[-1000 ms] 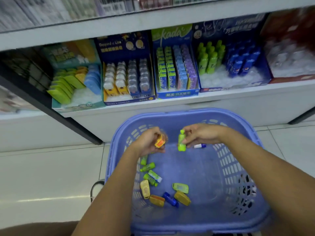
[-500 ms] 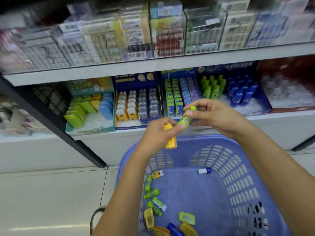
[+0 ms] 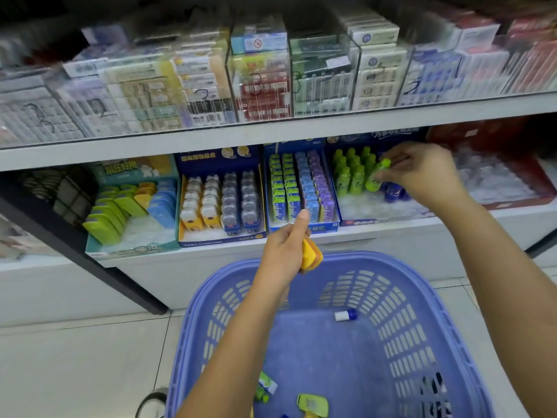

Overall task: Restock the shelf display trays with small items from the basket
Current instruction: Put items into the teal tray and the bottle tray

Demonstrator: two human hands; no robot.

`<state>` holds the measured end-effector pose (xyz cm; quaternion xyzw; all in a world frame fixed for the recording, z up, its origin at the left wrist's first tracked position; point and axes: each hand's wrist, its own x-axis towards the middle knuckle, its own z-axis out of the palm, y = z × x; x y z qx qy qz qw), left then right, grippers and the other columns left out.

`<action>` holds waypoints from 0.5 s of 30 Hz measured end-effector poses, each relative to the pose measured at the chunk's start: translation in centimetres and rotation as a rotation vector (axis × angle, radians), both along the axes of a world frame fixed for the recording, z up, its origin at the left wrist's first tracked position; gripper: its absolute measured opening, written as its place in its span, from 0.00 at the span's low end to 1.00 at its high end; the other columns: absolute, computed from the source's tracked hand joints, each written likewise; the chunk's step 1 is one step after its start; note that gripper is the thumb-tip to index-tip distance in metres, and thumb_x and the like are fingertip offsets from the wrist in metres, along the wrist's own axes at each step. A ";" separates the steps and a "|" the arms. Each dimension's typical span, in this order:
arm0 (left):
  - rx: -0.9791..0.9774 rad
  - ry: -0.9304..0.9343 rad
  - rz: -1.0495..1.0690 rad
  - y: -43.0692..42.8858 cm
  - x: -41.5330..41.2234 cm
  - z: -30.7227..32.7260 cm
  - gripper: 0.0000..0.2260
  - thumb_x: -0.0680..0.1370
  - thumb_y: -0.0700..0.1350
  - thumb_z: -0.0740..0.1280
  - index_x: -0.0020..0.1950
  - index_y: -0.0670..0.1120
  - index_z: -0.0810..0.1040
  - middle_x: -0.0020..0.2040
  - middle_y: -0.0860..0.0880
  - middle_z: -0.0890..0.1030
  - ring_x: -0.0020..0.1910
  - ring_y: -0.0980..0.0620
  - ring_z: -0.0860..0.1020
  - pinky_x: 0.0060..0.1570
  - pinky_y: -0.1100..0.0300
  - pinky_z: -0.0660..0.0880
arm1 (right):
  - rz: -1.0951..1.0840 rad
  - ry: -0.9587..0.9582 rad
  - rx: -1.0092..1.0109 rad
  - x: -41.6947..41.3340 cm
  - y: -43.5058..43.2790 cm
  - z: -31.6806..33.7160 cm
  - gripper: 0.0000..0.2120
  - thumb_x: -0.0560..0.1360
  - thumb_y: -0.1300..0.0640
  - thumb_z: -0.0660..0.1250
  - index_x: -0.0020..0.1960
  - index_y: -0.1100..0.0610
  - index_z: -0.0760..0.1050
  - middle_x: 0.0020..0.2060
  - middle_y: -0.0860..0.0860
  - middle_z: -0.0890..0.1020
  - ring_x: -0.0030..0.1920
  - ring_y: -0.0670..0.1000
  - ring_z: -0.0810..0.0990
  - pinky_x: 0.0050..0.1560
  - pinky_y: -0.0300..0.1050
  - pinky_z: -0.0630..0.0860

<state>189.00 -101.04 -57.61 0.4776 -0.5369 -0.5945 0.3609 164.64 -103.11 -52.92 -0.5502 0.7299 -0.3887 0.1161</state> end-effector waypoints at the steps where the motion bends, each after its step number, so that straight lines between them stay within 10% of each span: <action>1: -0.001 0.021 -0.006 0.0 -0.2 -0.1 0.28 0.82 0.54 0.57 0.24 0.43 0.62 0.18 0.48 0.62 0.19 0.53 0.67 0.25 0.69 0.68 | 0.023 0.055 0.010 -0.3 -0.4 -0.4 0.15 0.66 0.58 0.77 0.50 0.58 0.80 0.39 0.53 0.81 0.41 0.50 0.79 0.44 0.40 0.74; 15: 0.320 0.366 -0.092 -0.5 -0.5 0.1 0.10 0.79 0.43 0.64 0.55 0.38 0.77 0.50 0.44 0.83 0.47 0.53 0.83 0.47 0.64 0.80 | 0.087 0.320 0.119 -2.4 -3.8 -1.8 0.17 0.66 0.56 0.76 0.54 0.58 0.80 0.48 0.56 0.84 0.53 0.56 0.78 0.54 0.47 0.74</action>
